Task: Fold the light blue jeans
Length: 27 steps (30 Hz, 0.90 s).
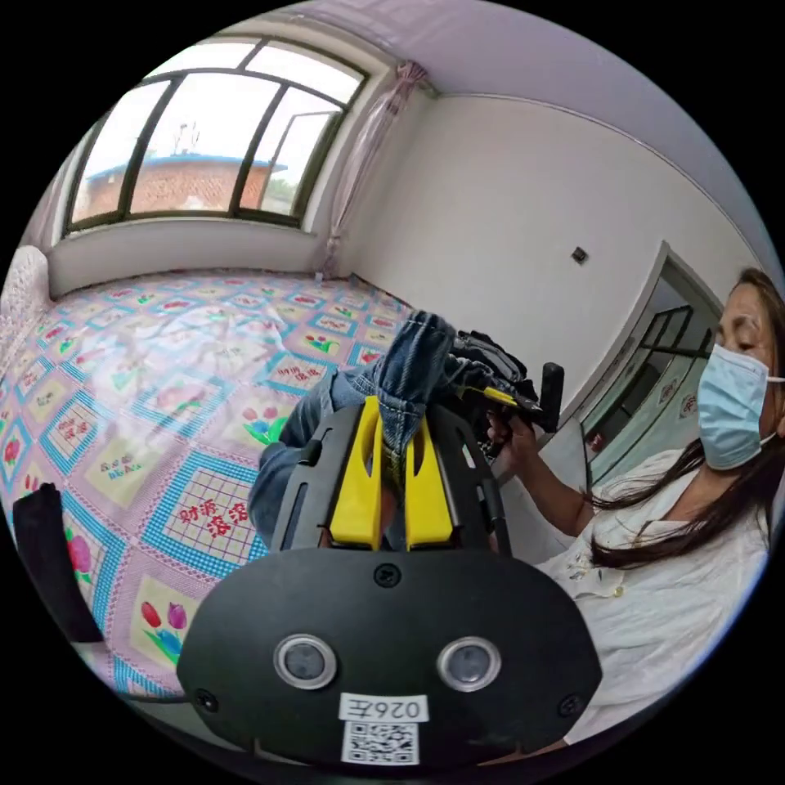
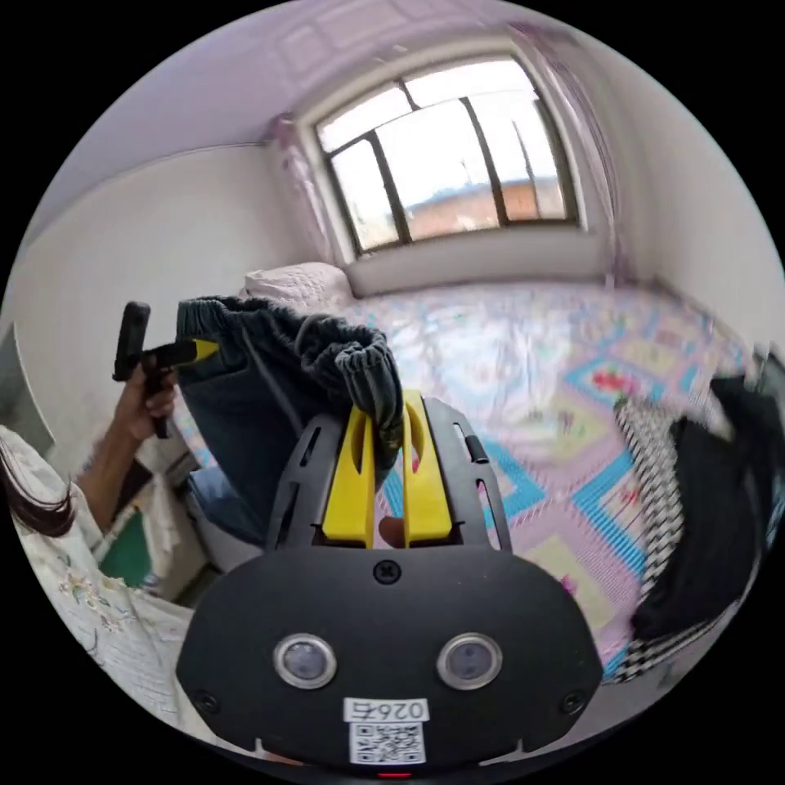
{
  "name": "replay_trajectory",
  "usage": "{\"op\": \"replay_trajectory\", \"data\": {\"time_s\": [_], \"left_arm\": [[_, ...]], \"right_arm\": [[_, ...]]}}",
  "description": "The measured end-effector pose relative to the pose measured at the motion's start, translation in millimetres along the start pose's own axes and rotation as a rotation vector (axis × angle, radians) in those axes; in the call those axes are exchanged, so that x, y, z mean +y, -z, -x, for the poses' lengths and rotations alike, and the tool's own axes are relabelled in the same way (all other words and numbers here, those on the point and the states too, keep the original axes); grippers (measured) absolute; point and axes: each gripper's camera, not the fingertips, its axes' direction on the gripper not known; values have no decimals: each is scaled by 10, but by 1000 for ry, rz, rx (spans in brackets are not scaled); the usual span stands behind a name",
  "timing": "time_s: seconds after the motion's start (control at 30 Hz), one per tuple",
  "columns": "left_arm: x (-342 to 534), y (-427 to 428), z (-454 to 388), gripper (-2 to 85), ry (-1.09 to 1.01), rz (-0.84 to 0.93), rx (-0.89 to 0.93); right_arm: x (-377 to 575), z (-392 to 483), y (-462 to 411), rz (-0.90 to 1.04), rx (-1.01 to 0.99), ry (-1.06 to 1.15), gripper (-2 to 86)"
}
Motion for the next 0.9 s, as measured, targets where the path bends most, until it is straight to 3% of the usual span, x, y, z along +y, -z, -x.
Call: {"op": "replay_trajectory", "data": {"time_s": [0.17,0.27,0.33,0.57,0.9], "left_arm": [[-319,2525,-1788,4,-311,-197,-272],[-380,3534,-2993,3,-502,-280,-531],[-395,4053,-3540,3,-570,-345,-608],[-778,5568,-4942,4,-664,-463,-621],[-1239,6626,-6000,7,-649,-531,-615]], "right_arm": [[-267,1765,1384,-323,190,350,6],[-294,2672,2200,-448,220,471,6],[-232,3150,2668,-520,235,536,6],[3,4592,4215,-696,394,682,6],[583,5910,5414,-924,727,800,8]]}}
